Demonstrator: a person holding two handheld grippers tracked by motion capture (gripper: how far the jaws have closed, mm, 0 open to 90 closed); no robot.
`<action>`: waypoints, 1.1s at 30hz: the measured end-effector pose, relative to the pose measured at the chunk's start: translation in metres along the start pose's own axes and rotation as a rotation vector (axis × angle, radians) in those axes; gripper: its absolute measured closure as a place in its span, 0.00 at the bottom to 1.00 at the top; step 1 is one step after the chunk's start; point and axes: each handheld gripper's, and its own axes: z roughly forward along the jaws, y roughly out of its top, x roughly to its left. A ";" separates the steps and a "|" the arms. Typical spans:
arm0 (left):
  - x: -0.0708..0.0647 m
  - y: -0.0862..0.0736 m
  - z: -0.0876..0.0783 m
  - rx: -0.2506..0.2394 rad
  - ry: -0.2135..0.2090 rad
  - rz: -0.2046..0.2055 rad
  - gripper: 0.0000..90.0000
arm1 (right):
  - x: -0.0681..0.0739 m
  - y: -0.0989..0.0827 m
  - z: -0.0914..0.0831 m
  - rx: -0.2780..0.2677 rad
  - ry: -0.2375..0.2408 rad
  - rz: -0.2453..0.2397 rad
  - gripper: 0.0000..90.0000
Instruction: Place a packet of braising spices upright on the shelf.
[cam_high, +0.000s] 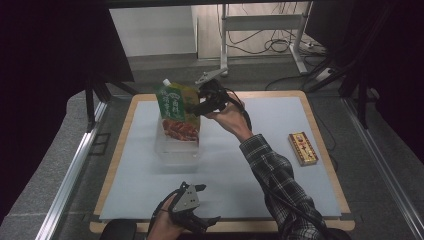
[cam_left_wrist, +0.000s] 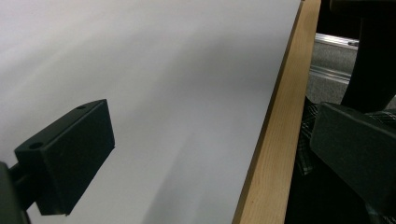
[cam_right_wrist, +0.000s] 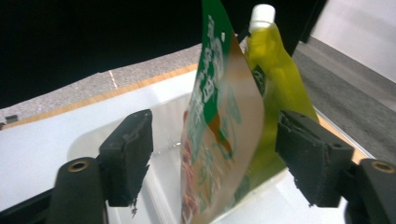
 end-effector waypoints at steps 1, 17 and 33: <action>0.000 0.000 0.000 0.001 0.000 0.000 0.00 | 0.000 -0.001 -0.001 -0.002 -0.001 0.001 0.30; 0.000 0.000 0.001 0.001 0.001 -0.003 0.00 | -0.001 -0.026 -0.009 -0.015 0.041 0.040 0.04; 0.000 -0.001 0.002 -0.006 0.004 -0.013 0.00 | 0.001 -0.046 -0.027 -0.003 0.039 0.009 0.00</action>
